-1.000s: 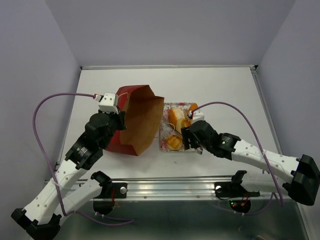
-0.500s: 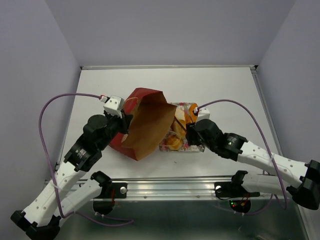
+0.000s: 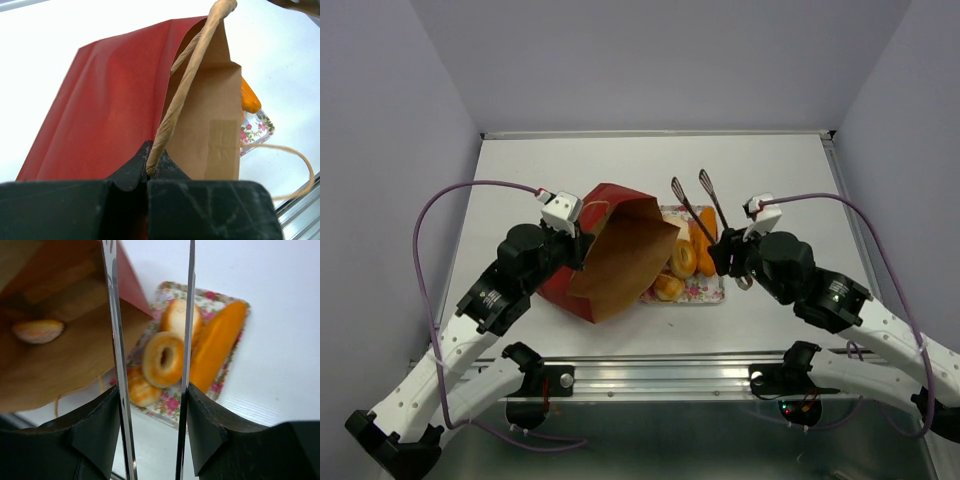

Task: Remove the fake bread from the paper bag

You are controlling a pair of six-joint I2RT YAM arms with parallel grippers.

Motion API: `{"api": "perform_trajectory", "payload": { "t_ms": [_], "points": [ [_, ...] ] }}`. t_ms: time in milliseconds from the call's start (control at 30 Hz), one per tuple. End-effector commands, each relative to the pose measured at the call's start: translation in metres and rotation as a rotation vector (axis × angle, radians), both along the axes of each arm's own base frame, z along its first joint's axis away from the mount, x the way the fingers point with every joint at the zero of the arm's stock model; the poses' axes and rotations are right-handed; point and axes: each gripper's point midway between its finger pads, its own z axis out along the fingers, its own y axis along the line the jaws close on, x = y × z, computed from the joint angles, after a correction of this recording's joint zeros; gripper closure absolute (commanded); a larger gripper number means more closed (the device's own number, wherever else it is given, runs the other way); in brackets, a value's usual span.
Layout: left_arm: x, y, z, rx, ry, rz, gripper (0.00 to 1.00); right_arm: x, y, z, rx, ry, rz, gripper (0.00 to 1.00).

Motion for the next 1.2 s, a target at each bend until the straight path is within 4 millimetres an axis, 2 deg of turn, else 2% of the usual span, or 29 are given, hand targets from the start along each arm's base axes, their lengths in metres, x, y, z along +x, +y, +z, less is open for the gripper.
{"api": "perform_trajectory", "payload": {
  "t_ms": [0, 33, 100, 233, 267, 333, 367, 433, 467, 567, 600, 667, 767, 900, 967, 1000, 1033, 1067, 1100, 1133, 1167],
  "points": [
    [0.002, -0.002, 0.009, -0.017, -0.045, -0.010, 1.00, -0.047, 0.040, 0.047, 0.088, -0.065, 0.414, 0.45],
    [0.003, -0.003, 0.012, -0.025, -0.054, -0.009, 1.00, -0.067, 0.054, 0.047, 0.098, -0.048, 0.559, 0.45],
    [0.003, -0.003, 0.016, -0.037, -0.070, -0.009, 1.00, -0.083, 0.068, 0.037, 0.091, 0.009, 0.677, 0.46],
    [-0.003, -0.003, 0.028, -0.062, -0.107, -0.026, 1.00, -0.075, 0.073, 0.013, 0.033, 0.070, 0.663, 0.51],
    [-0.008, -0.002, 0.034, -0.071, -0.128, -0.041, 1.00, -0.074, 0.072, 0.013, 0.032, 0.067, 0.655, 0.52],
    [-0.015, -0.001, 0.038, -0.079, -0.149, -0.064, 1.00, -0.072, 0.070, 0.017, 0.043, 0.044, 0.642, 0.52],
    [-0.026, -0.003, 0.045, -0.090, -0.176, -0.116, 1.00, -0.075, 0.065, 0.028, 0.073, 0.005, 0.636, 0.52],
    [-0.038, -0.003, 0.046, -0.089, -0.187, -0.162, 1.00, -0.079, 0.060, 0.046, 0.123, -0.067, 0.641, 0.52],
    [-0.044, -0.005, 0.050, -0.105, -0.206, -0.188, 1.00, -0.087, 0.053, 0.057, 0.144, -0.119, 0.663, 0.52],
    [-0.065, -0.003, 0.066, -0.146, -0.292, -0.251, 1.00, -0.107, 0.047, 0.067, 0.166, -0.185, 0.748, 0.52],
    [-0.072, 0.000, 0.073, -0.163, -0.325, -0.263, 1.00, -0.114, 0.039, 0.078, 0.199, -0.228, 0.752, 0.52],
    [-0.074, 0.001, 0.072, -0.171, -0.339, -0.266, 1.00, -0.109, 0.030, 0.094, 0.236, -0.281, 0.692, 0.52],
    [-0.070, -0.008, 0.062, -0.155, -0.301, -0.297, 1.00, -0.087, 0.008, 0.116, 0.253, -0.352, 0.512, 0.56],
    [-0.043, -0.026, 0.028, -0.056, -0.168, -0.302, 1.00, -0.054, -0.016, 0.133, 0.257, -0.400, 0.275, 0.56],
    [-0.038, -0.034, 0.022, -0.039, -0.140, -0.331, 1.00, -0.034, -0.031, 0.134, 0.238, -0.398, 0.129, 0.56],
    [-0.029, -0.039, 0.022, -0.043, -0.137, -0.320, 1.00, -0.027, -0.038, 0.135, 0.259, -0.390, 0.055, 0.57],
    [-0.025, -0.041, 0.025, -0.051, -0.147, -0.314, 1.00, -0.015, -0.058, 0.137, 0.268, -0.398, -0.089, 0.57],
    [-0.020, -0.041, 0.029, -0.052, -0.172, -0.302, 1.00, -0.008, -0.064, 0.135, 0.264, -0.393, -0.156, 0.57],
    [-0.009, -0.039, 0.045, -0.080, -0.226, -0.249, 1.00, -0.001, -0.082, 0.137, 0.263, -0.397, -0.279, 0.58],
    [0.001, -0.031, 0.053, -0.098, -0.251, -0.174, 1.00, 0.001, -0.088, 0.139, 0.264, -0.400, -0.320, 0.57],
    [0.021, -0.006, 0.062, -0.127, -0.266, 0.027, 1.00, 0.004, -0.090, 0.143, 0.257, -0.402, -0.345, 0.57]
  ]
}}
